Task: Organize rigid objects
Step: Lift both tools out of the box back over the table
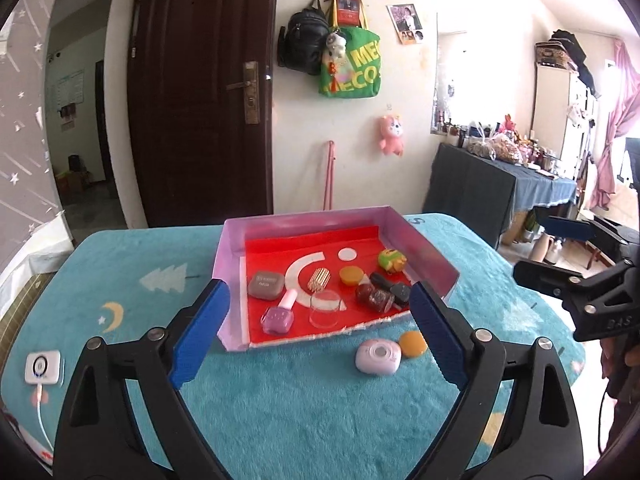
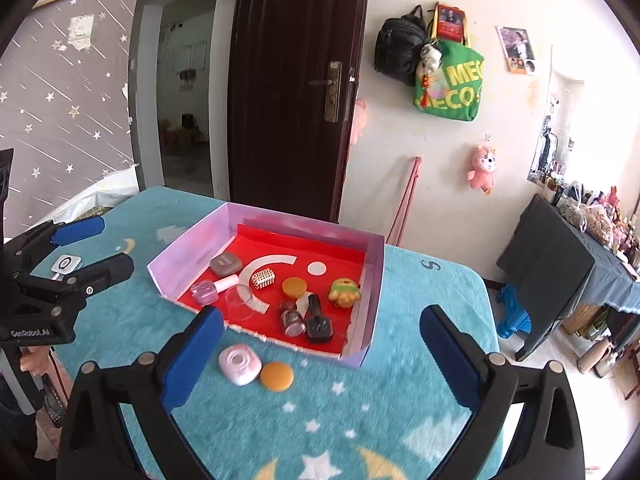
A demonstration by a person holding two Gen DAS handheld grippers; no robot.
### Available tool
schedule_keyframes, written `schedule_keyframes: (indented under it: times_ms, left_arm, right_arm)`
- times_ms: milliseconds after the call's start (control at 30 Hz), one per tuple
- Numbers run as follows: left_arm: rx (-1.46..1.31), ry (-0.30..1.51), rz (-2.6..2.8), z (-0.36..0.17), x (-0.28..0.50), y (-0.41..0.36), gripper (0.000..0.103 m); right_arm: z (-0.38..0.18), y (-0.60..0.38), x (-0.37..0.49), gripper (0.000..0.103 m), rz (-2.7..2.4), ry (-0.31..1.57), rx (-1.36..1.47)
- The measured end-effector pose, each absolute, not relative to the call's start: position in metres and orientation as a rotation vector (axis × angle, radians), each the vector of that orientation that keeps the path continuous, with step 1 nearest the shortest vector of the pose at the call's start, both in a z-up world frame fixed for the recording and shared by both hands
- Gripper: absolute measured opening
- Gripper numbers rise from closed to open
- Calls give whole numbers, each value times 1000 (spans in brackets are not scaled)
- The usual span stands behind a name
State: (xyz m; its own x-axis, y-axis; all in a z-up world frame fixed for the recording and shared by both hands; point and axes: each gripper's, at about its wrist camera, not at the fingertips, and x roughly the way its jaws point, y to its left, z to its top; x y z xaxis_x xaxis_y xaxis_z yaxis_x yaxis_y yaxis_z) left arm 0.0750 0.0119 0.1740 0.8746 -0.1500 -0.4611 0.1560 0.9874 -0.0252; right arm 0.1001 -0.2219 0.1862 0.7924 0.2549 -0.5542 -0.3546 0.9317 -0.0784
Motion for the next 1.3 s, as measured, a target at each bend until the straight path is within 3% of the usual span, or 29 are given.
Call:
schedule_keyframes:
  times_ms: [667, 1300]
  left_arm:
    - [-2, 605, -157, 65, 55, 4, 92]
    - [-26, 642, -132, 28, 50, 0, 92]
  right_arm:
    - [83, -243, 48, 103, 231, 562, 1]
    - [19, -227, 52, 103, 222, 647, -1]
